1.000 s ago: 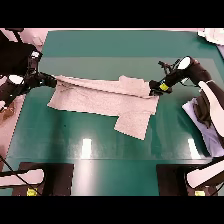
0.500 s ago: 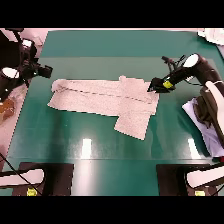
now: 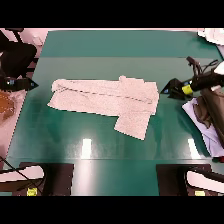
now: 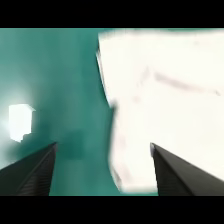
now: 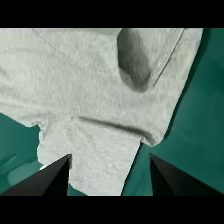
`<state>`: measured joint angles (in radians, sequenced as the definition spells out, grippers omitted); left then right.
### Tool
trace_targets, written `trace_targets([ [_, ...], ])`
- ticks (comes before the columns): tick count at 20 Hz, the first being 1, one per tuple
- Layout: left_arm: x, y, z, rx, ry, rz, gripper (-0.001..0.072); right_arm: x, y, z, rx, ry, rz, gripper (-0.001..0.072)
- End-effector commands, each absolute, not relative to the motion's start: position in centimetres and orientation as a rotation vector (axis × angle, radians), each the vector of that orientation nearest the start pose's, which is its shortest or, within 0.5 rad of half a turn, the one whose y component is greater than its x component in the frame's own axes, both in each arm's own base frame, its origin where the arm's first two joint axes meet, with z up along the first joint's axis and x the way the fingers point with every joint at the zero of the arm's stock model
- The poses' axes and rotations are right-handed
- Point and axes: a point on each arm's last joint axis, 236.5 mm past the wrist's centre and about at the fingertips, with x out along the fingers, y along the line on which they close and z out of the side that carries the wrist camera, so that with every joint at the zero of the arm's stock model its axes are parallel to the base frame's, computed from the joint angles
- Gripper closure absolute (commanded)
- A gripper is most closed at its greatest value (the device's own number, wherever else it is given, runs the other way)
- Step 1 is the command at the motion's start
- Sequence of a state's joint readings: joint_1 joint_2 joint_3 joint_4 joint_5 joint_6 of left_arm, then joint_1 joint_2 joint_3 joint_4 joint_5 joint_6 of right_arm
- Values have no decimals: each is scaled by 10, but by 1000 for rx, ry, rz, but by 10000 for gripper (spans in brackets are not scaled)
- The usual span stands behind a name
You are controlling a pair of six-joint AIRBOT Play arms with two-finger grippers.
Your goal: Fold the shirts.
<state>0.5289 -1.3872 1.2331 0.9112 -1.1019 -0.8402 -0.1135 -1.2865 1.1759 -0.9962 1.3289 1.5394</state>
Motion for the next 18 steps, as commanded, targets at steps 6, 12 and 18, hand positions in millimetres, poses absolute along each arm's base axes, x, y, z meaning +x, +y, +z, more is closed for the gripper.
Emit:
trace_targets([
  [6, 364, 60, -22, -485, 1123, -355, 44, 283, 108, -25, 639, 1466, 251, 165],
  [12, 371, 65, -35, -472, 1075, -320, 45, 300, 113, -52, 696, 1448, 297, 165],
  [18, 383, 67, -42, -500, 1036, -310, 45, 320, 100, -60, 857, 1406, 289, 165],
])
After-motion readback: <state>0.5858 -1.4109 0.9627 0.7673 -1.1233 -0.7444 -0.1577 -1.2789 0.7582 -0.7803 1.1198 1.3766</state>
